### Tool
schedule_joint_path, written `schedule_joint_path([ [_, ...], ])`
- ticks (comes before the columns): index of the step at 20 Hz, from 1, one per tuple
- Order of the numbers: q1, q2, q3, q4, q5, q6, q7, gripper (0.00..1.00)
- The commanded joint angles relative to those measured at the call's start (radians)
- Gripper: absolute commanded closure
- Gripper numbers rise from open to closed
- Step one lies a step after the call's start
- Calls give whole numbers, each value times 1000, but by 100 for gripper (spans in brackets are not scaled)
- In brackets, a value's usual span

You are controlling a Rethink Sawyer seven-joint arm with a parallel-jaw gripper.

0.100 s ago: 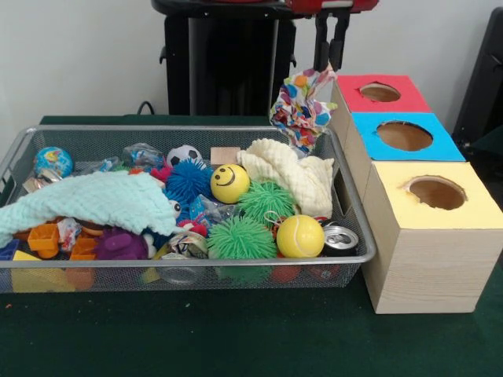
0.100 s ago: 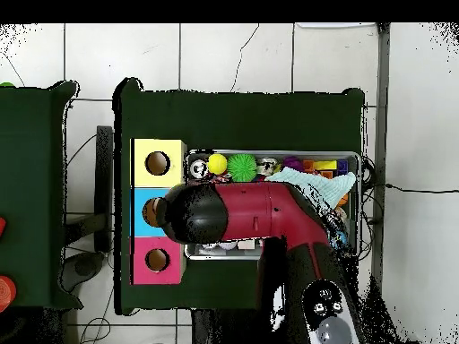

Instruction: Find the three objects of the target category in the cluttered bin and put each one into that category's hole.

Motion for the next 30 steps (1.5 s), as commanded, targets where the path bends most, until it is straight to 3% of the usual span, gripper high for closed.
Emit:
schedule_joint_path([
  [1, 20, 90, 5, -161, -85, 132, -1, 100],
  [4, 23, 91, 13, -203, -87, 178, -19, 100],
  [17, 134, 97, -42, -385, -97, 355, 135, 100],
  [21, 167, 117, -40, -443, -115, 392, 114, 100],
  [26, 194, 136, -55, -472, -107, 408, 140, 100],
  [30, 215, 174, -67, -483, -101, 364, 171, 100],
])
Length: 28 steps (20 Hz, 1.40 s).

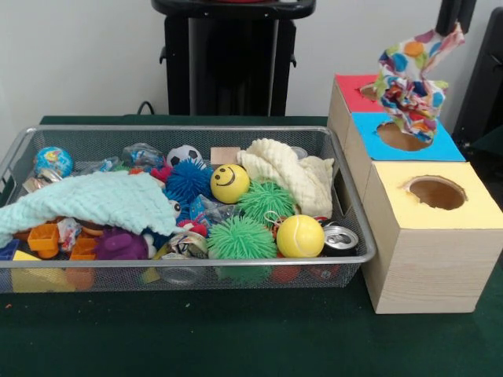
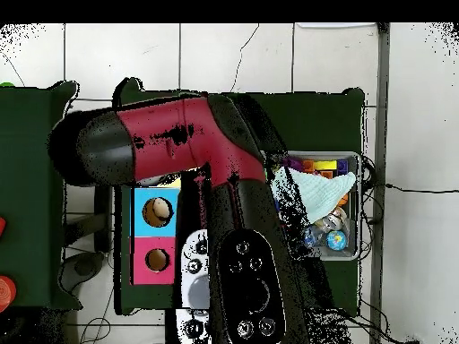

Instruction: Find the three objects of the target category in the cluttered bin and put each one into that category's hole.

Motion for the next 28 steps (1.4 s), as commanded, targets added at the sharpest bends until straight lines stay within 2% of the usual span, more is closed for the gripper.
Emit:
schedule_joint_path([
  [1, 21, 107, -52, -52, -36, 65, 187, 100],
  [8, 14, 166, -41, -69, -27, 14, 137, 100],
  [12, 11, 189, -49, -64, -10, -29, 171, 100],
  [28, 26, 267, -57, -83, -20, -129, 140, 100],
])
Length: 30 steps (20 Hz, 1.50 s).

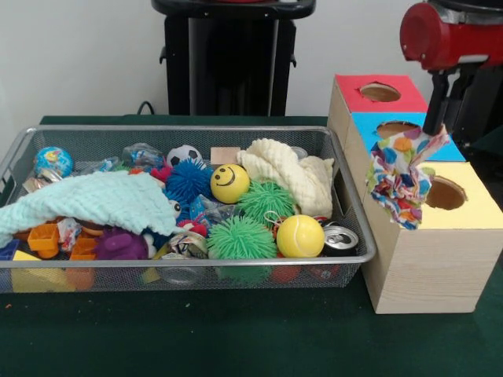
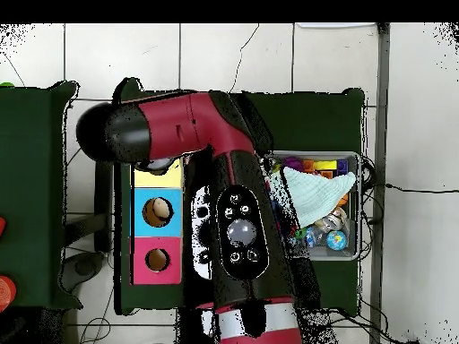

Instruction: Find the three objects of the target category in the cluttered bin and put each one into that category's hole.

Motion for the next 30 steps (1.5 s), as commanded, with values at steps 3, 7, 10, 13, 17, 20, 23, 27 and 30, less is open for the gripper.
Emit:
schedule_joint_path([
  [3, 3, 72, -19, 17, -14, -72, 149, 100],
  [7, 19, 62, -39, 33, -14, -81, 176, 100],
  [10, 35, 40, -55, 57, -11, -81, 191, 100],
  [13, 55, 21, -71, 72, -7, -77, 199, 100],
  [17, 70, -11, -85, 104, 17, -76, 213, 100],
  [20, 73, -29, -94, 132, 44, -82, 234, 100],
  [23, 76, -35, -100, 140, 49, -82, 219, 100],
  [27, 91, -52, -119, 161, 59, -80, 236, 100],
  [30, 98, -58, -128, 177, 67, -95, 243, 100],
])
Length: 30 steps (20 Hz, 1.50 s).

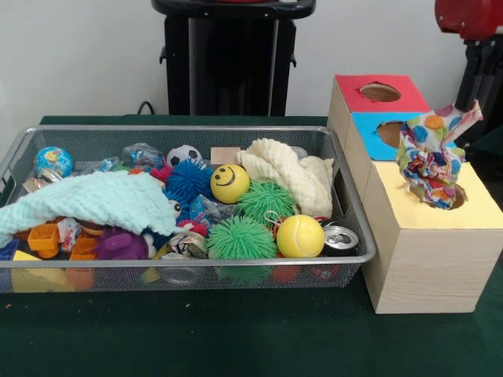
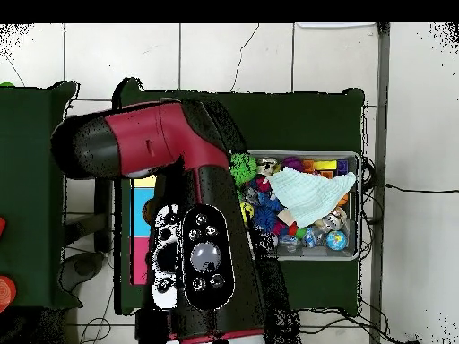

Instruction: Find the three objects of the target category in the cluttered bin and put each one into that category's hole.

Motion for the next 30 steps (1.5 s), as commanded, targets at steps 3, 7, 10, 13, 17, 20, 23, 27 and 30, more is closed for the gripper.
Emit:
schedule_joint_path([
  [3, 10, -14, -56, 188, 40, -81, 278, 100],
  [7, 22, -10, -72, 206, 34, -109, 260, 100],
  [10, 33, -6, -81, 220, 36, -129, 256, 100],
  [13, 43, -3, -88, 227, 46, -137, 254, 100],
  [17, 63, 5, -108, 241, 35, -162, 249, 100],
  [20, 81, 11, -125, 248, 33, -179, 256, 100],
  [23, 96, 13, -138, 262, 46, -199, 282, 100],
  [27, 112, 26, -153, 268, 59, -229, 298, 100],
  [30, 128, 42, -171, 267, 67, -260, 317, 100],
])
